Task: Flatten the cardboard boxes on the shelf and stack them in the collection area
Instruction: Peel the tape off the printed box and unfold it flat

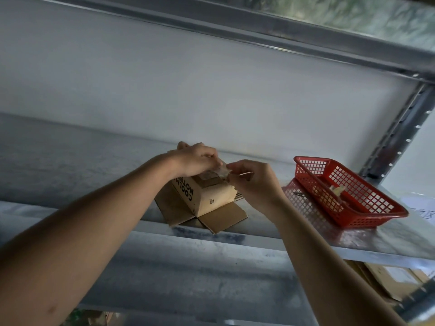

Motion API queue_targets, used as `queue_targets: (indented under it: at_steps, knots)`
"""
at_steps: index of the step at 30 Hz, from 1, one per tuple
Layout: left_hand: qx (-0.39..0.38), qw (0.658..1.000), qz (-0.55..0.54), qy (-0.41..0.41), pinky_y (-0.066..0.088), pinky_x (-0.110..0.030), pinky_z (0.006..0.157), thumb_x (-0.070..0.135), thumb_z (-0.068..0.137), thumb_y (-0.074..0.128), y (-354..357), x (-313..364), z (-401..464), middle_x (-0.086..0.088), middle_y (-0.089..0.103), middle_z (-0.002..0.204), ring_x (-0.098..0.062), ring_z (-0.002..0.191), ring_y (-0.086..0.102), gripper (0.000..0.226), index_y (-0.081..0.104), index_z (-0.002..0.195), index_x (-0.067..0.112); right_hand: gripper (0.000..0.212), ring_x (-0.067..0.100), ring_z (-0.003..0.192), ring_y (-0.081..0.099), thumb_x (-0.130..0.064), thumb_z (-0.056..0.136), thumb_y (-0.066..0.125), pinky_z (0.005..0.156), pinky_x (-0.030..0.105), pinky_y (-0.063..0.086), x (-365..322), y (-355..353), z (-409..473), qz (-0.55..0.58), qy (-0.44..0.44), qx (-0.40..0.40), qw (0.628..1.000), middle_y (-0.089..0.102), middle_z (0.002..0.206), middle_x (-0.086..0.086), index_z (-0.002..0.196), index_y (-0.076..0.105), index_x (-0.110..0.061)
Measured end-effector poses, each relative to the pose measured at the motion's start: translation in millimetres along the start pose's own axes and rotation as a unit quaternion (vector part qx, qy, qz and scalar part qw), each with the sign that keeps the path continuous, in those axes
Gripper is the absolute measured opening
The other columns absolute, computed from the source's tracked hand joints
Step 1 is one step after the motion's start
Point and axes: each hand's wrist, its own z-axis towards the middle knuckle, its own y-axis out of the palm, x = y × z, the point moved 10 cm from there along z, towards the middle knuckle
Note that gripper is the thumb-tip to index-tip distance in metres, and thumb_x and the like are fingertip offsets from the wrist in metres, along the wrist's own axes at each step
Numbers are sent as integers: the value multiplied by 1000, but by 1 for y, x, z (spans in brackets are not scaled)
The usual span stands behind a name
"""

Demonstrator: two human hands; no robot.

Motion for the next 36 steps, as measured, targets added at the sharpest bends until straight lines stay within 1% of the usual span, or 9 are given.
queue_targets:
  at_steps: [3,7,10,17,22,27,31,33,36]
  knots:
    - [46,998,38,20,25,-47,92,77,85,55,-4,5,-1,18,51,121,-22,118,30,26,66,95,56,16,17,72,72,-45,85,60,72,48,60,-7,9,-3,-44,-18,-37,998,76,81,-7,82,76,-48]
    - [36,999,26,30,20,-44,92,81,78,62,-3,3,-4,23,48,131,-15,121,21,31,65,100,60,24,12,77,71,-29,99,55,79,46,61,-2,2,1,-49,-16,-5,999,75,83,-8,86,76,-29]
    - [35,998,39,35,19,-43,94,82,80,60,-3,1,-4,25,47,135,-13,124,20,30,63,103,63,30,17,79,73,-13,105,51,86,49,61,12,7,2,47,24,-17,998,76,81,-2,86,73,-19]
    - [22,998,48,43,15,-42,96,84,79,57,-1,2,-8,25,43,143,-12,124,19,31,60,105,66,30,18,82,71,4,106,43,86,32,60,30,12,-11,308,66,-6,949,71,88,10,87,65,-2]
    - [19,997,47,50,17,-43,98,83,78,58,-1,5,-11,28,43,142,-15,131,22,34,61,106,65,33,25,78,71,7,105,36,83,39,63,51,-12,-12,430,117,111,888,65,78,6,82,57,-6]
    - [9,998,50,44,22,-51,107,81,81,59,-1,6,-12,30,44,140,-15,132,21,33,62,108,62,16,19,82,76,-8,103,59,82,35,64,36,-43,-2,144,35,142,979,75,86,6,102,75,-7]
    - [-4,999,39,32,22,-54,108,79,80,61,-1,9,-13,28,43,142,-12,131,19,32,63,106,60,24,-11,69,67,-2,90,75,69,1,47,-3,-55,-6,-55,-106,203,972,72,96,-3,110,78,-13]
    - [-7,999,35,24,25,-54,108,78,78,62,-3,13,-14,23,44,141,-13,130,20,30,63,103,60,23,-1,70,69,4,86,76,68,7,50,-19,-52,-7,-85,-172,195,962,74,97,2,105,80,-10]
    - [0,997,76,2,32,-52,105,70,84,61,-1,19,-11,16,47,139,-21,134,28,18,59,97,59,16,18,76,67,2,86,73,61,34,56,-36,-41,-8,-171,-224,183,942,75,92,2,91,80,-11]
